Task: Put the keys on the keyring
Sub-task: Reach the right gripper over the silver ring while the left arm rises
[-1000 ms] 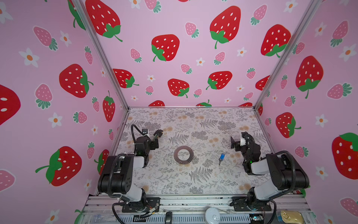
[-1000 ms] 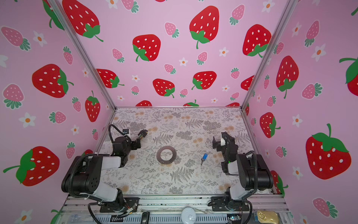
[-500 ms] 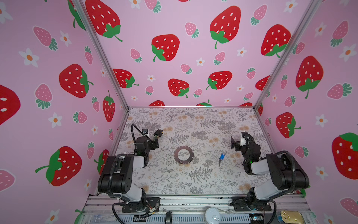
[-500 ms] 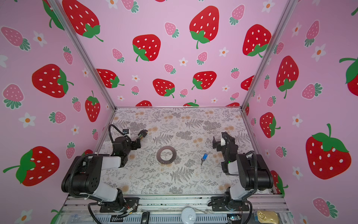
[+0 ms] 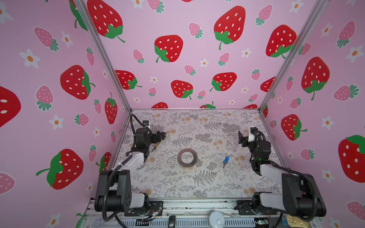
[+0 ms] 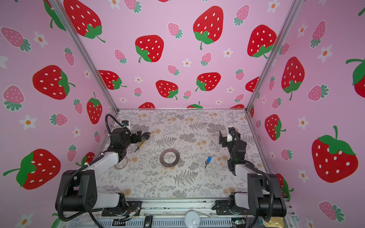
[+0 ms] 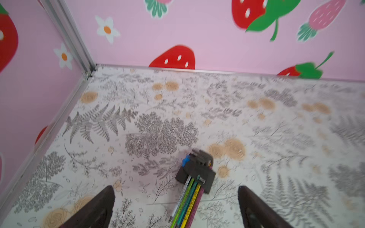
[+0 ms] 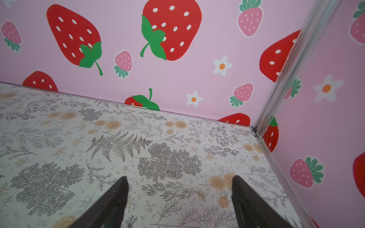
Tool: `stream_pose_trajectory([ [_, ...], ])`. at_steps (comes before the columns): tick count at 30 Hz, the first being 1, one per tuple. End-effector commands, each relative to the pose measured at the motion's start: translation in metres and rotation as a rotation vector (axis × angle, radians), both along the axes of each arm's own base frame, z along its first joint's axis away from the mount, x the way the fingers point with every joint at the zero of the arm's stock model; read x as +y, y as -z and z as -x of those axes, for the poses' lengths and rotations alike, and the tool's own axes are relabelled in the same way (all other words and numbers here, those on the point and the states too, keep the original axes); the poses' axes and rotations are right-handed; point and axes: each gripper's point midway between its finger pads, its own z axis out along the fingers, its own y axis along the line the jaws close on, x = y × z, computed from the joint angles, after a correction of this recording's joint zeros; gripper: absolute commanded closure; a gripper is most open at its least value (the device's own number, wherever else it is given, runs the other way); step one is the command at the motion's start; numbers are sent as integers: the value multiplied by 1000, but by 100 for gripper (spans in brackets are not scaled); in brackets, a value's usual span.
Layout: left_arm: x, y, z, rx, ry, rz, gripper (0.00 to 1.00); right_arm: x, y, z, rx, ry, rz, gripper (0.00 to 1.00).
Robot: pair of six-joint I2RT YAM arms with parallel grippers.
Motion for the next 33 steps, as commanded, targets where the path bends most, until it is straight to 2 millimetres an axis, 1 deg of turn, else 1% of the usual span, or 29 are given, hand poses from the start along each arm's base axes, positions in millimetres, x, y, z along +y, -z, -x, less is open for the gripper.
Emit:
stream_pose_trajectory([
  [1, -37, -2, 23, 130, 130, 44, 6, 42, 7, 7, 121, -155, 54, 21],
  [3, -60, -8, 32, 148, 208, -7, 8, 73, 7, 18, 146, -263, 104, 26],
  [5, -84, -6, 43, 173, 286, -82, 10, 111, 12, 37, 155, -395, 180, 28],
  [6, -91, -5, 45, 177, 307, -108, 11, 125, 14, 44, 154, -437, 209, 30],
  [7, -98, -2, 48, 191, 330, -125, 13, 140, 21, 52, 162, -489, 245, 34],
  [8, -102, -1, 49, 201, 344, -128, 14, 153, 27, 59, 170, -524, 282, 39],
  [10, -107, 0, 48, 215, 360, -113, 17, 174, 45, 72, 198, -602, 362, 46],
  [12, -108, 1, 48, 220, 356, -97, 19, 188, 59, 80, 231, -640, 411, 52],
  [16, -107, 2, 48, 219, 335, -66, 22, 220, 78, 107, 311, -803, 397, 57],
  [17, -108, 1, 48, 219, 333, -60, 23, 226, 85, 113, 341, -847, 391, 59],
  [19, -107, 1, 47, 227, 325, -55, 27, 233, 97, 118, 390, -881, 394, 63],
  [22, -106, 2, 46, 241, 315, -55, 30, 243, 116, 126, 439, -944, 448, 69],
  [23, -106, 2, 45, 244, 313, -56, 30, 247, 121, 129, 453, -967, 465, 70],
  [28, -103, 3, 44, 257, 296, -63, 34, 256, 131, 129, 537, -983, 466, 76],
  [33, -105, 3, 45, 259, 302, -48, 36, 263, 137, 139, 659, -1005, 391, 76],
])
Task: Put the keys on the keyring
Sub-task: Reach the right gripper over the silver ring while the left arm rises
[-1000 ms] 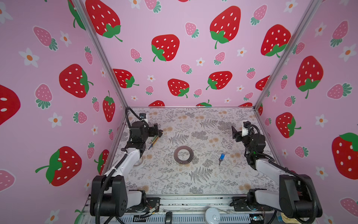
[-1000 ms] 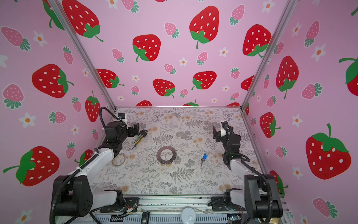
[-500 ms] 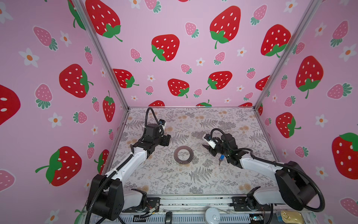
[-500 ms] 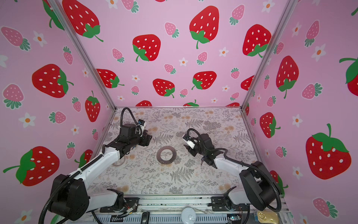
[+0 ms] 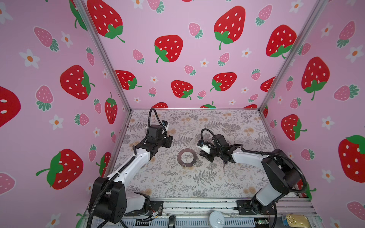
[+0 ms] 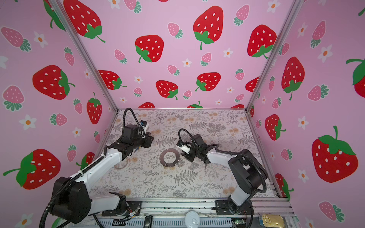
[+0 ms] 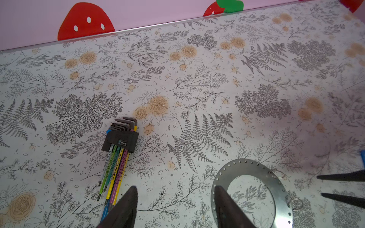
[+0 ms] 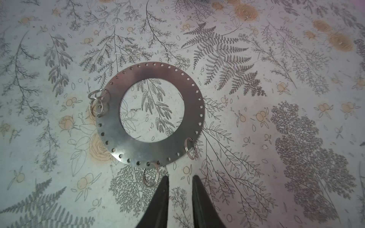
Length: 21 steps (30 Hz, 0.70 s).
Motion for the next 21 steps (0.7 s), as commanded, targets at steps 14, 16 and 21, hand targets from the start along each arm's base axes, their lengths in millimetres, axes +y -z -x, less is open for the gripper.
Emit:
stream_pose_trajectory([
  [14, -4, -19, -5, -36, -5, 36, 36, 4, 32, 22, 306, 120, 40, 75],
  [16, -4, -19, -5, -36, -4, 36, 36, 5, 33, 22, 316, 118, 41, 74],
  [21, -4, -19, -5, -36, -4, 35, 36, 6, 39, 25, 340, 110, 62, 74],
])
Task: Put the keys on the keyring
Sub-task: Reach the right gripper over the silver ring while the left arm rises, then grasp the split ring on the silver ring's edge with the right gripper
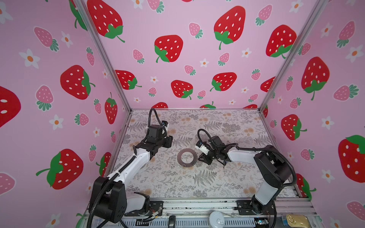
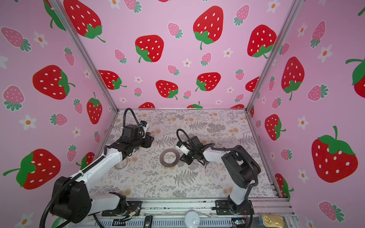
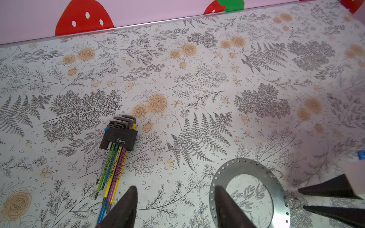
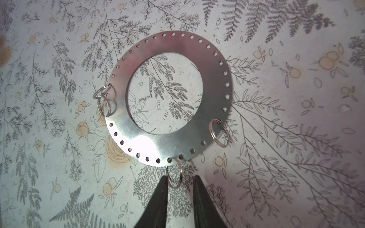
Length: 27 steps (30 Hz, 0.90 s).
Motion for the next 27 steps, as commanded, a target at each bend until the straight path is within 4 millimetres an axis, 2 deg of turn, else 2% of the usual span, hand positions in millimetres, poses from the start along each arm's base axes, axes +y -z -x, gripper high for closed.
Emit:
stream_pose_trajectory([
  [1, -3, -20, -5, -44, 2, 21, 36, 2, 5, 7, 48, -15, 21, 74],
  [18, 0, -17, -7, -39, -12, 7, 36, 8, 16, 21, 109, -68, 27, 77],
  [22, 2, -17, -7, -43, -16, -7, 36, 6, 19, 23, 120, -72, 41, 81],
  [27, 3, -18, -7, -47, -20, -13, 36, 1, 21, 25, 124, -72, 68, 80],
])
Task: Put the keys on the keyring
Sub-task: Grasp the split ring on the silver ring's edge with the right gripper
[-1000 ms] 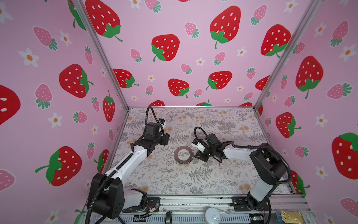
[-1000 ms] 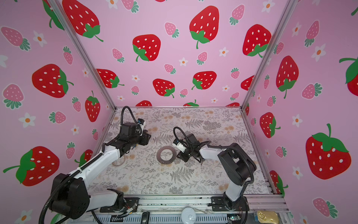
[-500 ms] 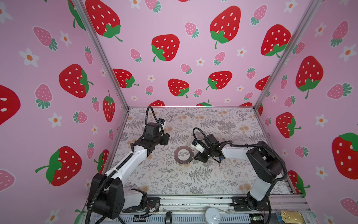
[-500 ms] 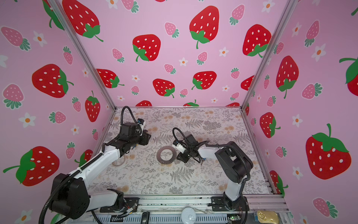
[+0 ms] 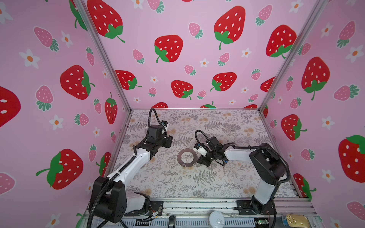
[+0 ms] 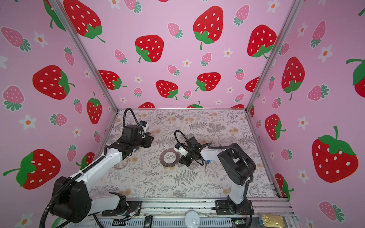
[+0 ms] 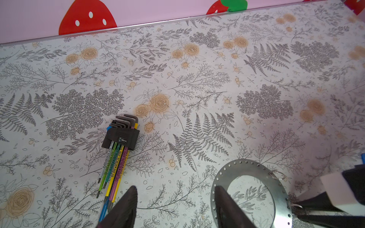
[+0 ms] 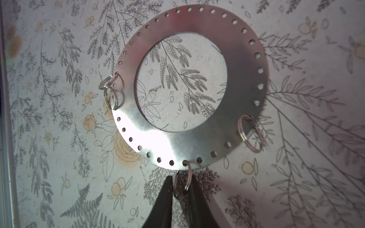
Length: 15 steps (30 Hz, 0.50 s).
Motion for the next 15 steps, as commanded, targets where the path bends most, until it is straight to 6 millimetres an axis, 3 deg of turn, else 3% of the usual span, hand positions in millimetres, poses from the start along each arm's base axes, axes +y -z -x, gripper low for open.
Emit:
stream_pose_trajectory([
  [1, 0, -18, -6, -47, -1, -8, 36, -7, 8, 10, 30, -24, 51, 77],
  [6, -1, -17, -6, -45, 1, -7, 36, -11, 10, 11, 23, -21, 67, 76],
  [15, 0, -15, -7, -38, -2, -12, 37, -12, 17, 13, 42, -21, 83, 84],
])
